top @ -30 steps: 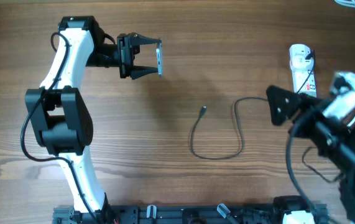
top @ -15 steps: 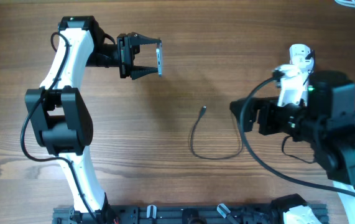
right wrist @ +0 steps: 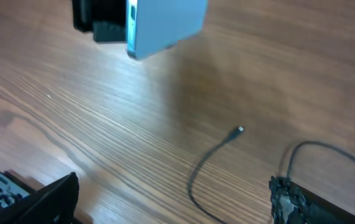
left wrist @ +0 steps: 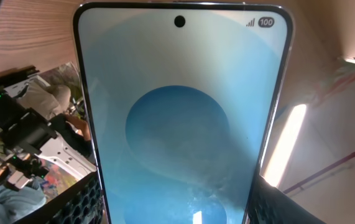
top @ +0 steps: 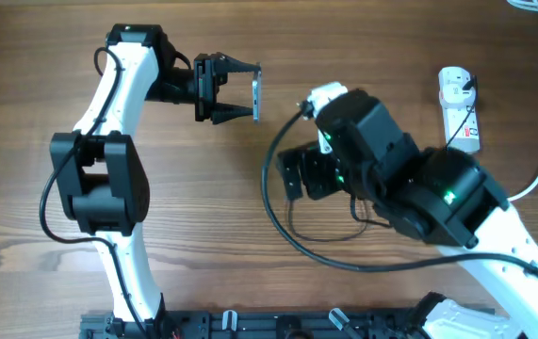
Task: Plug charger to phone and switch on socket
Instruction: 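Grasp the phone's top edge with the right gripper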
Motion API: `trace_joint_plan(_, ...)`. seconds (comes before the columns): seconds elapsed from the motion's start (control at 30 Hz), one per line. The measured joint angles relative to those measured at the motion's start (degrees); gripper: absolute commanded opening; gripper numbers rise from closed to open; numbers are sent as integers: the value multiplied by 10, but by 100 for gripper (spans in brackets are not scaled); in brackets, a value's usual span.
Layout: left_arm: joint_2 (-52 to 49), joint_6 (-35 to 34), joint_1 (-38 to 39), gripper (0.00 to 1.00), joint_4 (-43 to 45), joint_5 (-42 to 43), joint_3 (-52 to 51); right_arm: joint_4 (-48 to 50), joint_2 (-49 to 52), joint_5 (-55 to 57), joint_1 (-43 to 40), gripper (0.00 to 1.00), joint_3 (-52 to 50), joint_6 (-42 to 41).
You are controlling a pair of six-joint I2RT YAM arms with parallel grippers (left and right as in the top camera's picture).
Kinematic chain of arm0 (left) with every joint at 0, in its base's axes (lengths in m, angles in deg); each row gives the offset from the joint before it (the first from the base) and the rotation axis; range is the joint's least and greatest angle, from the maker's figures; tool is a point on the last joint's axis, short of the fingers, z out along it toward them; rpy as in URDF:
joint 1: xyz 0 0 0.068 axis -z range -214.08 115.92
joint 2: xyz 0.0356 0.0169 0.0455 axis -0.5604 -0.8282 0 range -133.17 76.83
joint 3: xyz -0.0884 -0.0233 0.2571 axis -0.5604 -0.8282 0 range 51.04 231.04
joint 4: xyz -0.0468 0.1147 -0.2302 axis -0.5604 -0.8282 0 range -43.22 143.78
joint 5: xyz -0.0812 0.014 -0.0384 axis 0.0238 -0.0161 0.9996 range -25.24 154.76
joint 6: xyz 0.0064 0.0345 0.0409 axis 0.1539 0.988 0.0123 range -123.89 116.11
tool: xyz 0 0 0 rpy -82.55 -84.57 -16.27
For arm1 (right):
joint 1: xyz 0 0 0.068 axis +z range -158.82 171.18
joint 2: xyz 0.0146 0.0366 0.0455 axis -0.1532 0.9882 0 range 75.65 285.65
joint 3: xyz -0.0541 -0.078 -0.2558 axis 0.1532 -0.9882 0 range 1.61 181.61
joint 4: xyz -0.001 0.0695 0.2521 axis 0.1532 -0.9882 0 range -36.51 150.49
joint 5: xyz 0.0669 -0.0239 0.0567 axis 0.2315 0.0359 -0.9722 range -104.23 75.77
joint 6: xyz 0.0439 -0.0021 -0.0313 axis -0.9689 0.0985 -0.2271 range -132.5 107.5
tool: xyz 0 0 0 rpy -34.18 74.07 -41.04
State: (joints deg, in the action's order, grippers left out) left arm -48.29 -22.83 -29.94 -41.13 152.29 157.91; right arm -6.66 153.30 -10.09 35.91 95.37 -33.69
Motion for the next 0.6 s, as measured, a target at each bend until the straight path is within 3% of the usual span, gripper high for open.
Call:
trace_joint_plan(0.23, 0, 0, 0, 64, 1, -1, 0, -29, 97, 17, 26, 99, 114, 5)
trace_joint_plan(0.6, 0, 0, 0, 64, 16, -2, 0, -5, 172, 44, 35, 99, 187, -24)
